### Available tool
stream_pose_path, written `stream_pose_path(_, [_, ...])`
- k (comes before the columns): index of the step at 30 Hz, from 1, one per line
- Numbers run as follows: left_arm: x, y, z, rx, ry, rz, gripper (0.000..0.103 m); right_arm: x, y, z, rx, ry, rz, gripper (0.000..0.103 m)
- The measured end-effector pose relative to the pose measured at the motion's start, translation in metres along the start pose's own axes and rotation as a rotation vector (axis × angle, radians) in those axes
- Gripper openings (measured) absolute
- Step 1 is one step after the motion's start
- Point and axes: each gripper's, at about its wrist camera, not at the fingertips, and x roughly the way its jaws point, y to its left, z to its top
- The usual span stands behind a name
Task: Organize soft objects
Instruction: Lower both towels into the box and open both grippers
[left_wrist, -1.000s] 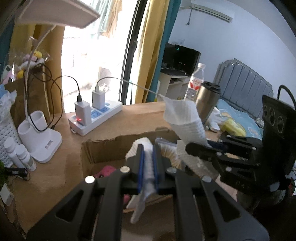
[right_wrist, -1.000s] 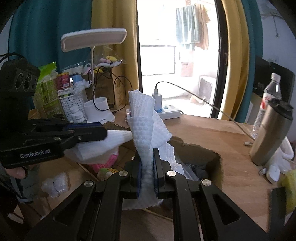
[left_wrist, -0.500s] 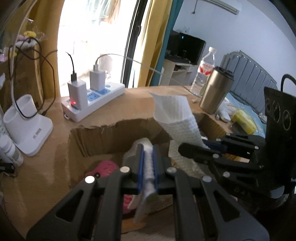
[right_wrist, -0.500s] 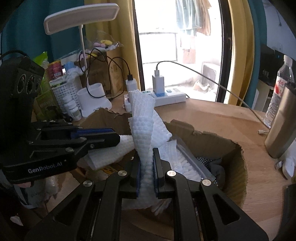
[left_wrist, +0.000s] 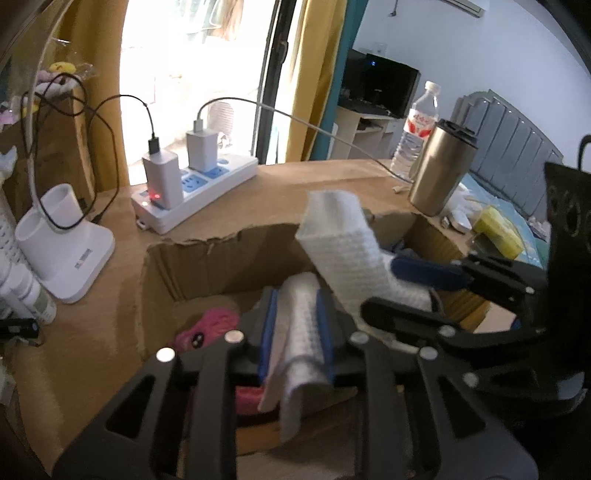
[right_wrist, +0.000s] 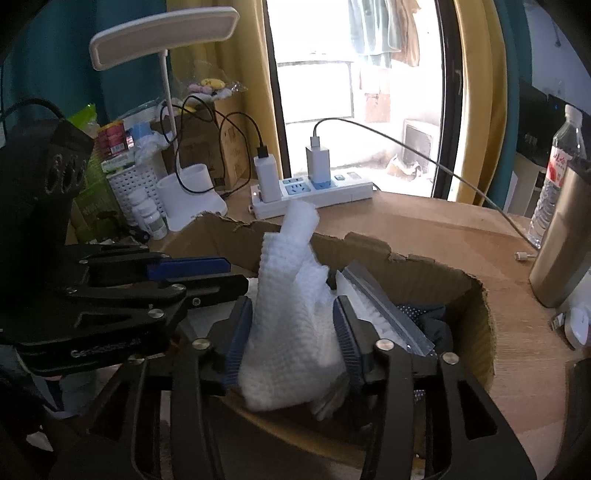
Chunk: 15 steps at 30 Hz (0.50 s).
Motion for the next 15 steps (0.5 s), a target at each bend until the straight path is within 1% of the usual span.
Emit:
stream_pose_path(1, [-0.003,0.0,0.0,-0.001,-0.004,0.01,0.027,-0.002,0.001,0.0,0.0,-0.003,-0.003,0.05])
stream_pose_path(2, [-0.006,0.0,0.0,-0.002,-0.009,0.014,0.033,-0.005,0.002,0.0,-0.001,-0.008,-0.006,0.05])
stream_pose_path(3, [-0.008,0.001,0.0,-0.003,-0.014,0.015,0.043,-0.007,0.002,-0.001,-0.001,-0.011,-0.008,0.051])
stream_pose_path(4, [-0.012,0.001,-0.001,-0.007,-0.024,0.014,0.05,-0.01,0.002,-0.001,-0.001,-0.014,-0.01,0.051])
stream_pose_path(5, [-0.016,0.002,-0.001,-0.011,-0.033,0.009,0.062,-0.013,0.003,-0.001,-0.001,-0.019,-0.014,0.052])
stream_pose_path(7, [-0.024,0.003,-0.002,-0.02,-0.054,0.002,0.064,-0.017,0.004,-0.002,0.003,-0.027,-0.016,0.056])
stream_pose_path(15, [-0.047,0.004,-0.007,-0.027,-0.079,0.026,0.065,-0.036,0.009,-0.005,0.008,-0.05,-0.03,0.056])
